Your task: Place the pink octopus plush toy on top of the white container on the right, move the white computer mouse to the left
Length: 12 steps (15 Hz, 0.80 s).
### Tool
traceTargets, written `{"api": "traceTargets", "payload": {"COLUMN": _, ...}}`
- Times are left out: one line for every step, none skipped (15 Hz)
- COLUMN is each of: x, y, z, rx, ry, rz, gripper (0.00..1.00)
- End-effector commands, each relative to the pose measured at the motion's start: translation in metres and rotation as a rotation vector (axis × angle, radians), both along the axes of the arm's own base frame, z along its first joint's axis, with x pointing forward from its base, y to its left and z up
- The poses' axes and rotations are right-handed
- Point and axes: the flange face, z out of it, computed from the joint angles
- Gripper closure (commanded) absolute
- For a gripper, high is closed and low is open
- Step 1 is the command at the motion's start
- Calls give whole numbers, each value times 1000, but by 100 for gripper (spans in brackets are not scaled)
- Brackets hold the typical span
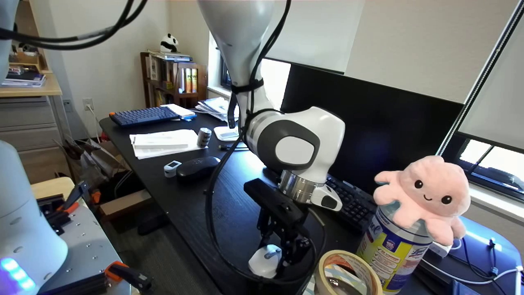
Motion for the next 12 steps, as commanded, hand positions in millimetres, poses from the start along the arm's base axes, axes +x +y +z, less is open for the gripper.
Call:
{"api": "traceTargets", "payload": {"x": -5, "y": 12, "z": 10, "rx": 31, "ry": -25, "rz": 53, "gripper": 59}}
{"api": "traceTargets", "payload": {"x": -4, "y": 19, "z": 14, "rx": 43, "ry": -31, "rz": 76, "gripper": 59}}
{"api": "traceTargets", "payload": {"x": -2, "y": 32, "z": 20, "rx": 54, "ry": -37, "rz": 128, "gripper": 59}}
{"api": "traceTargets", "payload": {"x": -1, "y": 44, "z": 27, "rx": 48, "ry": -32, "rz": 178, "gripper": 59}}
{"api": "traceTargets", "payload": {"x": -2, "y": 60, "z": 37, "rx": 41, "ry": -25, "rz": 240, "gripper": 59}}
{"api": "traceTargets", "payload": {"x": 0, "y": 72, "z": 45, "rx": 24, "ry": -30, "rz": 286, "gripper": 59}}
{"api": "traceTargets", "payload": {"x": 1, "y": 89, "z": 55, "rx": 10, "ry": -29, "rz": 343, "gripper": 59}}
{"api": "traceTargets", "payload": {"x": 3, "y": 103, "z": 64, "rx": -11, "ry": -25, "rz": 395, "gripper": 59}}
{"api": "traceTargets", "payload": {"x": 12, "y": 116, "z": 73, "rx": -35, "ry": -28, "rz": 439, "gripper": 59}}
{"api": "traceTargets", "payload": {"x": 20, "y": 126, "z": 82, "rx": -37, "ry": -32, "rz": 480, "gripper": 59}}
{"api": "traceTargets", "payload": {"x": 31, "y": 133, "z": 91, "rx": -51, "ry": -34, "rz": 479, "gripper": 59}}
{"api": "traceTargets", "payload": {"x": 44, "y": 138, "z": 100, "rx": -34, "ry": -41, "rz": 487, "gripper": 59}}
